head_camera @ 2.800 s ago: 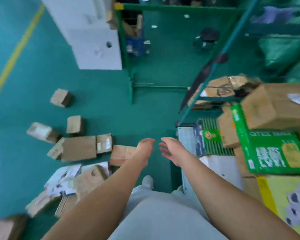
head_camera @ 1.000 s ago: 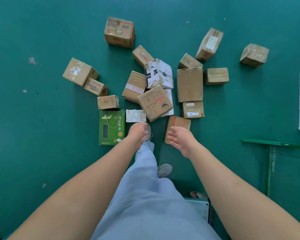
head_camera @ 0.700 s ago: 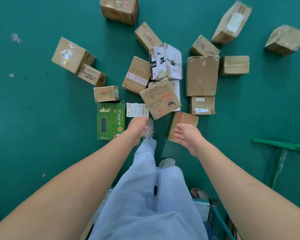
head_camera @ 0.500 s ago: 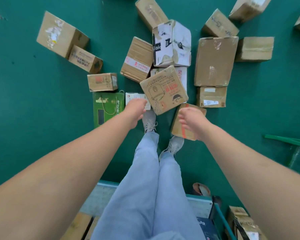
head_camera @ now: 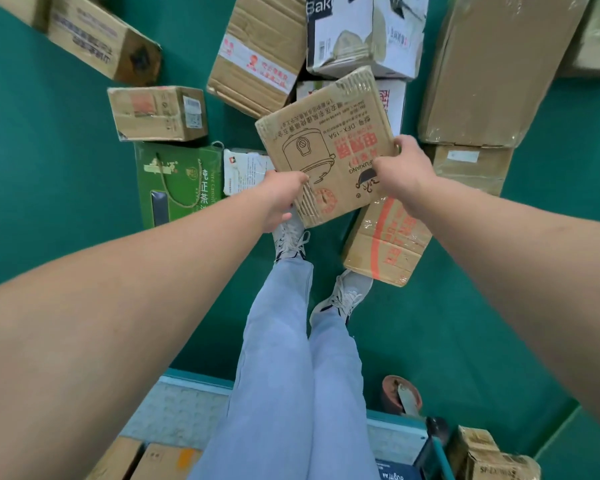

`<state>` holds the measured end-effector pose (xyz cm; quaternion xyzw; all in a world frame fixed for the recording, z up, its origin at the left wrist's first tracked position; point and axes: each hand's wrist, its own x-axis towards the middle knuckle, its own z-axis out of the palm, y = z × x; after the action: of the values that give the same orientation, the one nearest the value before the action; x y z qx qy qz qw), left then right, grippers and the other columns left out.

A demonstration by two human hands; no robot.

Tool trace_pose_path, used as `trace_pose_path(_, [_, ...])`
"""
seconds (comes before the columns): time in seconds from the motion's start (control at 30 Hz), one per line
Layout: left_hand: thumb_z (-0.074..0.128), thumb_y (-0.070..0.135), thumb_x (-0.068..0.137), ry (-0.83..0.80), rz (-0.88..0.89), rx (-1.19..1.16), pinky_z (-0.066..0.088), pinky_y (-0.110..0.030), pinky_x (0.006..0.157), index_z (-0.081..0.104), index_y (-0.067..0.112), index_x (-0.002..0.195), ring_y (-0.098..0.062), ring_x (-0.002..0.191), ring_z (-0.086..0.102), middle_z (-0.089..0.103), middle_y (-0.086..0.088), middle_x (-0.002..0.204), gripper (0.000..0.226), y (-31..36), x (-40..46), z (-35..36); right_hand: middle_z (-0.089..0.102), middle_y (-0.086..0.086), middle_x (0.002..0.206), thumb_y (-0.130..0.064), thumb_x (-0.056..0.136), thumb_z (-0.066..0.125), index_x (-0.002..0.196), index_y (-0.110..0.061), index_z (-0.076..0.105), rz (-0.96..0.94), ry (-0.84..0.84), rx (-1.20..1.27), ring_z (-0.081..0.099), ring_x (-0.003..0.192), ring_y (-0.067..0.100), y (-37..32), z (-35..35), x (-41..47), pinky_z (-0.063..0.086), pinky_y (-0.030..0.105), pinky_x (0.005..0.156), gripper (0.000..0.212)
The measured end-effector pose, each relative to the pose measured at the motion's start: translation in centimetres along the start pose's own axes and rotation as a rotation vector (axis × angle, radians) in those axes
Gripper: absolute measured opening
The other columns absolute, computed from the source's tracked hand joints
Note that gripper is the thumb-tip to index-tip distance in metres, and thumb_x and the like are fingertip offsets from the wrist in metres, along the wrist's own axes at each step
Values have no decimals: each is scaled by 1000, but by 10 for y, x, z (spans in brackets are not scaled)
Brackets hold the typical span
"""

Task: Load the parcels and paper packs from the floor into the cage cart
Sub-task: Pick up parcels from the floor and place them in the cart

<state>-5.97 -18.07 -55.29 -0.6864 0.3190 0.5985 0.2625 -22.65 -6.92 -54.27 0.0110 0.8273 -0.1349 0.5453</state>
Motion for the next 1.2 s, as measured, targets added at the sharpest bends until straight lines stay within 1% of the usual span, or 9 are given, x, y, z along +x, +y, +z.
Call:
trace_pose_path(0.1, [58,35,103,-42,-40,-19,43,-42,112,58,18,122,-26,133,50,54,-9,145,26,-10,12,7,62,3,120,-25,94,56,134,-21,46,78,9,60,62,95,19,10,9,10,57,38,82,42])
trace_pose_path(0.2, [63,43,99,-53,-26,-50,36,-47,118,53,17,137,-26,134,48,57,-6,139,48,-19,19,7,62,3,123,-41,82,64,136,-20,49,105,12,118,63,98,21,14,18,10,57,38,82,60])
trace_pose_path(0.37, [67,58,89,-32,17,-169,48,-39,82,49,25,141,-23,114,63,70,-2,121,64,-25,-5,-14,52,2,130,-49,81,68,139,-21,44,46,11,130,58,103,21,-1,18,-23,53,40,84,70])
trace_pose_path(0.5, [63,63,91,-42,76,-238,50,-36,74,51,27,142,-23,108,66,73,-3,119,64,-30,-61,-40,57,0,121,-52,94,60,143,-26,38,-26,-15,160,57,95,16,-22,9,-77,45,33,68,60])
trace_pose_path(0.63, [54,63,97,-40,183,-312,49,-41,96,61,28,130,-23,115,63,72,-3,120,49,-42,-144,-64,57,-6,117,-54,98,57,154,-33,25,-155,-54,193,54,92,8,-43,-8,-160,36,27,62,68])
trace_pose_path(0.8, [46,63,101,37,301,-425,44,-32,93,69,33,109,-15,108,61,71,10,111,38,-82,-262,-77,56,-7,132,-57,97,57,156,-38,30,-347,-48,168,59,105,10,-52,-32,-270,43,27,69,67])
trace_pose_path(0.93, [46,72,96,109,423,-510,30,-43,119,65,37,124,-18,128,53,67,8,130,49,-126,-358,-83,50,-6,144,-67,91,57,154,-35,35,-545,-5,69,53,124,16,-47,-50,-367,46,35,90,74])
trace_pose_path(1.0, [43,76,95,140,466,-549,27,-47,122,66,40,116,-19,133,50,65,7,135,48,-148,-400,-84,54,-7,138,-70,87,58,149,-31,43,-613,4,7,55,123,16,-41,-54,-411,48,37,96,74])
trace_pose_path(1.2, [40,73,98,131,563,-783,44,-47,111,69,35,119,-18,119,63,73,9,119,52,-231,-492,-97,48,-10,129,-68,87,59,147,-32,44,-903,1,-199,52,122,15,-33,-52,-540,48,44,105,72])
